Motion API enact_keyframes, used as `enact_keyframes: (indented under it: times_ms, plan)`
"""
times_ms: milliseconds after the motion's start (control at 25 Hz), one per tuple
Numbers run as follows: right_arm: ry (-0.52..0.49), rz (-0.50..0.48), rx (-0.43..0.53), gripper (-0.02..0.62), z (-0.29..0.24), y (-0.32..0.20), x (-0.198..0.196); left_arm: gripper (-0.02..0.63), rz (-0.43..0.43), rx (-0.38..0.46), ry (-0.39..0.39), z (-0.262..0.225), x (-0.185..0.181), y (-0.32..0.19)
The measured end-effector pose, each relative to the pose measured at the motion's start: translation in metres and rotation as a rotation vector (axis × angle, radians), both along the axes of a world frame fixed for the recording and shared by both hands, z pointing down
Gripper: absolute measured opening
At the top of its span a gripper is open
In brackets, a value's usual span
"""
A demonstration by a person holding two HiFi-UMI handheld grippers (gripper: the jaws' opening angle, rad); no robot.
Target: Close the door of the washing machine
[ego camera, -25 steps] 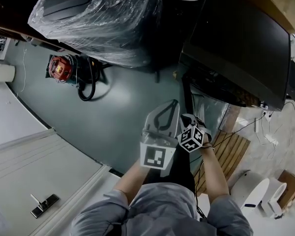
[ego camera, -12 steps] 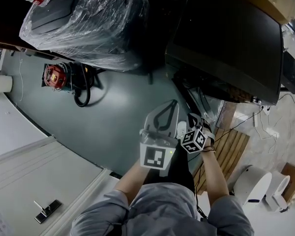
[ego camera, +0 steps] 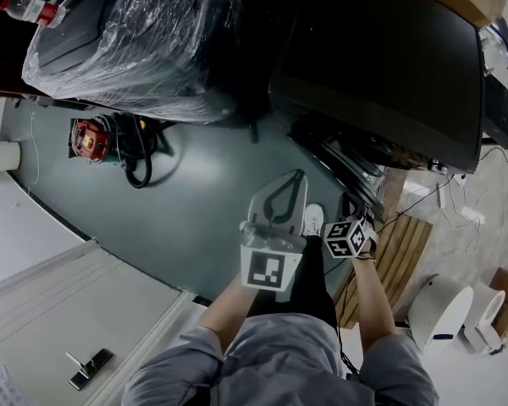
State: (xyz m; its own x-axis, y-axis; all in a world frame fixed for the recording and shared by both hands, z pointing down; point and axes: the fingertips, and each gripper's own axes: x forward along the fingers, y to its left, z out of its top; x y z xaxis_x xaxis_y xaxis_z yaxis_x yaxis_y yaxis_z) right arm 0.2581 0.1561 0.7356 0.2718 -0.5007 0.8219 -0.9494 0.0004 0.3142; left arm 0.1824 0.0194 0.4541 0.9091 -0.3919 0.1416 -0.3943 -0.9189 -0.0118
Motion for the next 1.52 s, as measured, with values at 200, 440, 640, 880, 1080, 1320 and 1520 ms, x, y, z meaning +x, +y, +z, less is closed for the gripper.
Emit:
enact_keyframes:
  times_ms: [200, 440, 640, 880, 1080, 1320, 1520]
  plan:
    - [0.019, 0.072, 0.010, 0.002, 0.005, 0.001, 0.033, -0.002, 0.001, -0.011, -0.009, 0.005, 0.006, -0.002]
    - [0.030, 0.141, 0.039, 0.000, 0.006, -0.023, 0.072, -0.002, 0.008, -0.005, -0.021, 0.010, 0.013, -0.005]
    - [-0.025, 0.168, 0.021, 0.000, 0.013, -0.046, 0.089, -0.002, 0.003, -0.009, -0.027, 0.014, 0.015, -0.007]
    - [-0.037, 0.195, 0.032, -0.001, 0.017, -0.051, 0.084, -0.002, -0.001, -0.025, -0.038, 0.018, 0.015, -0.008]
    - [-0.009, 0.201, 0.056, 0.000, 0.011, -0.049, 0.086, -0.002, -0.011, -0.043, -0.027, 0.018, 0.015, -0.006]
    - [0.006, 0.239, 0.062, 0.000, 0.009, -0.034, 0.094, -0.002, 0.005, -0.023, -0.021, 0.015, 0.020, 0.000]
    - [0.006, 0.259, 0.066, 0.000, 0.007, -0.023, 0.096, -0.002, 0.005, -0.022, -0.021, 0.014, 0.019, 0.001]
